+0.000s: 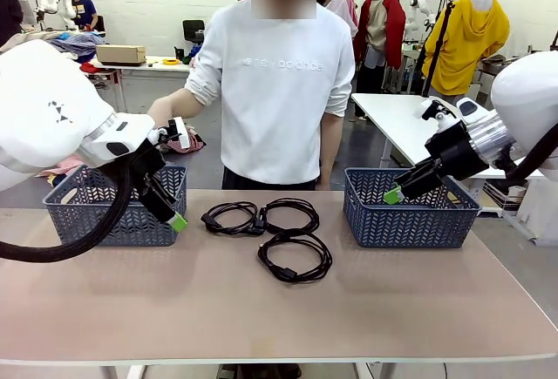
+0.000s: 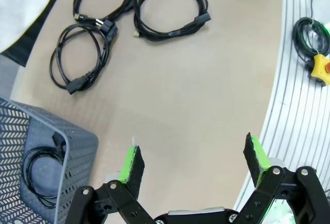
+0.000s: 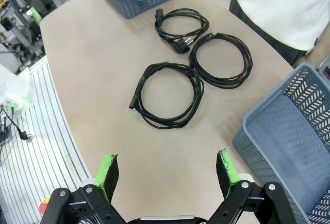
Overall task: Organize the cables according to human instructions.
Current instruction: Pick up a bundle of cables and place it in the basket indicated by the human.
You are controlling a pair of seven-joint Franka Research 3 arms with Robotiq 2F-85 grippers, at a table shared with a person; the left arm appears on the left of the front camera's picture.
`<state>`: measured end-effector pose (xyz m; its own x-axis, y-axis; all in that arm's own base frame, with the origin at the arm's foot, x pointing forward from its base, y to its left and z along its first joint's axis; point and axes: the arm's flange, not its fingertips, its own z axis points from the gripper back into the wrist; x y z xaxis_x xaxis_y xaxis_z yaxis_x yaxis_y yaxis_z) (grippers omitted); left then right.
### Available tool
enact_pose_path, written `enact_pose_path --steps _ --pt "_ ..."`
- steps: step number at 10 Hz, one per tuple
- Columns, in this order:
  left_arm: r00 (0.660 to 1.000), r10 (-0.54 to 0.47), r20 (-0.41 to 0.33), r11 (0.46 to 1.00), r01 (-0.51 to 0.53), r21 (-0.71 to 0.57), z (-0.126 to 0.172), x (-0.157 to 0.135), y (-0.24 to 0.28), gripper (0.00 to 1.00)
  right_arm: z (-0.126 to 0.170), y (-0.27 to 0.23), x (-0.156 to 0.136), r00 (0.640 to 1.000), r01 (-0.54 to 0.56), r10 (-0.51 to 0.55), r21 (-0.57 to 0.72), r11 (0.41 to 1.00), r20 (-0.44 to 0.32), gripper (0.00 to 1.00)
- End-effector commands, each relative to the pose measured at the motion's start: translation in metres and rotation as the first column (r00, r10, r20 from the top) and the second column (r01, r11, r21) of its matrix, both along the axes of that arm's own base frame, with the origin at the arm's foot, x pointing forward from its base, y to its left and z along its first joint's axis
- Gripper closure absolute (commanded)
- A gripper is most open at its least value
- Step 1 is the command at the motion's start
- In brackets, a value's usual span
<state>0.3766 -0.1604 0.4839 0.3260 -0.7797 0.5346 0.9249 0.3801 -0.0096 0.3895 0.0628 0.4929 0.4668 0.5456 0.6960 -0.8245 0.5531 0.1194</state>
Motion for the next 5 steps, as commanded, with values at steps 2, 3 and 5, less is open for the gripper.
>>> enact_pose_path --steps 2,3,5 --pt "1.000 0.005 0.003 1.000 -0.005 0.000 0.0005 0.0034 0.0005 0.00 -0.0004 -0.0003 0.0034 1.000 -0.020 0.020 0.018 1.000 0.021 0.00" --pt "1.000 0.005 0.003 1.000 -0.005 0.000 0.0005 0.0034 0.0005 0.00 -0.0004 -0.0003 0.0034 1.000 -0.020 0.020 0.018 1.000 0.021 0.00" --pt "1.000 0.005 0.003 1.000 -0.005 0.000 0.0005 0.0034 0.0005 0.00 -0.0004 -0.0003 0.0034 1.000 -0.020 0.020 0.018 1.000 0.021 0.00"
